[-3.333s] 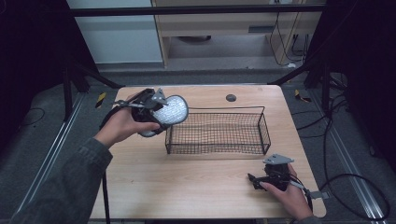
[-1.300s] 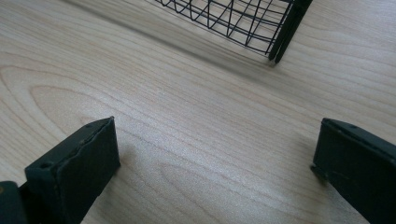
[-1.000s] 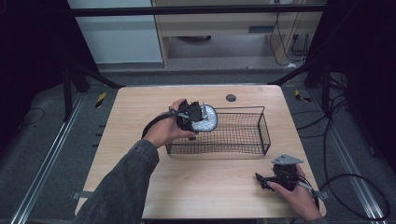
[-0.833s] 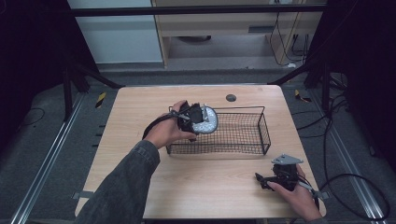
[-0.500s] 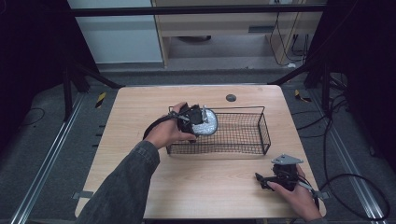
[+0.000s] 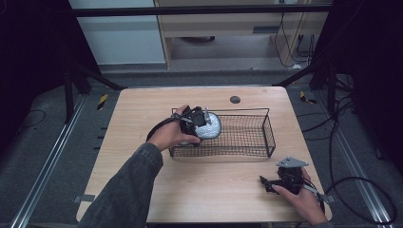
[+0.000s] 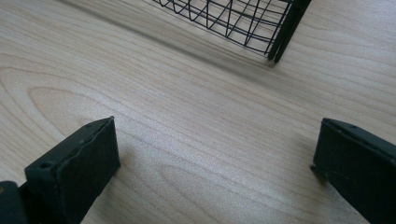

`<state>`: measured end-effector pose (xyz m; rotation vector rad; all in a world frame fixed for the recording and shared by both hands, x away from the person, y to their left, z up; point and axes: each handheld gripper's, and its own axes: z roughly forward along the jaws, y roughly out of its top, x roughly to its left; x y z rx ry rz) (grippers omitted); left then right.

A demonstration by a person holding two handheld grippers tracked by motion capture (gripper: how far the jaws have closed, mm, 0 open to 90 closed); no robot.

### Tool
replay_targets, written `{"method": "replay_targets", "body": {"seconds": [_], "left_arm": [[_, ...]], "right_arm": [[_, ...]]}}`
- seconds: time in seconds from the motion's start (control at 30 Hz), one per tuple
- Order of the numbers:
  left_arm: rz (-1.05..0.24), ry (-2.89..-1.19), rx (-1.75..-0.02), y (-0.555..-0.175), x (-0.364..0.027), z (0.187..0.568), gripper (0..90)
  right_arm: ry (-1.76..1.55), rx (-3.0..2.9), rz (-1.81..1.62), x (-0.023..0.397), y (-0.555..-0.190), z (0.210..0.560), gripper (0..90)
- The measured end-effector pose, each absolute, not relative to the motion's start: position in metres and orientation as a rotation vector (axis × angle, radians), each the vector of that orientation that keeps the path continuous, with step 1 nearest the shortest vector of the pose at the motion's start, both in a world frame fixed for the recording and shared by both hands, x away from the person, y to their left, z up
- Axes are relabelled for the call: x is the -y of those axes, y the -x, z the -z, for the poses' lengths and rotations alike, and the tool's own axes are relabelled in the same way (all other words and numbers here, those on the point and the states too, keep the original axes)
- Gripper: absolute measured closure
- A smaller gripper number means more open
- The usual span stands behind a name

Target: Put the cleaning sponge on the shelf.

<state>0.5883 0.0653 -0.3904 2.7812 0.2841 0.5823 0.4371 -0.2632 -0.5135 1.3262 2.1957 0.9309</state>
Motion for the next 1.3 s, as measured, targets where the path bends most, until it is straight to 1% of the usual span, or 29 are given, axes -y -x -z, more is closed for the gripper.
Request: {"method": "replay_targets", "body": {"seconds": [0.03,0.17,0.23,0.87,1.3], "left_arm": [[-0.561,-2.778,-0.287,-0.588,-0.065,0.390,5.6],[-0.565,-2.788,-0.295,-0.588,-0.066,0.391,4.8],[-0.534,-2.784,-0.315,-0.589,-0.067,0.391,4.0],[-0.536,-2.744,-0.314,-0.587,-0.067,0.386,5.4],[-0.564,-2.706,-0.312,-0.582,-0.065,0.378,5.5]], "right_arm": [[-1.327,-2.196,-0.931,0.263,-0.437,0.514,0.4],[-1.319,-2.200,-0.925,0.264,-0.437,0.514,0.4],[-1.319,-2.200,-0.925,0.264,-0.437,0.514,0.4],[-1.316,-2.200,-0.926,0.264,-0.437,0.514,0.4],[-1.318,-2.199,-0.926,0.264,-0.437,0.514,0.4]]}}
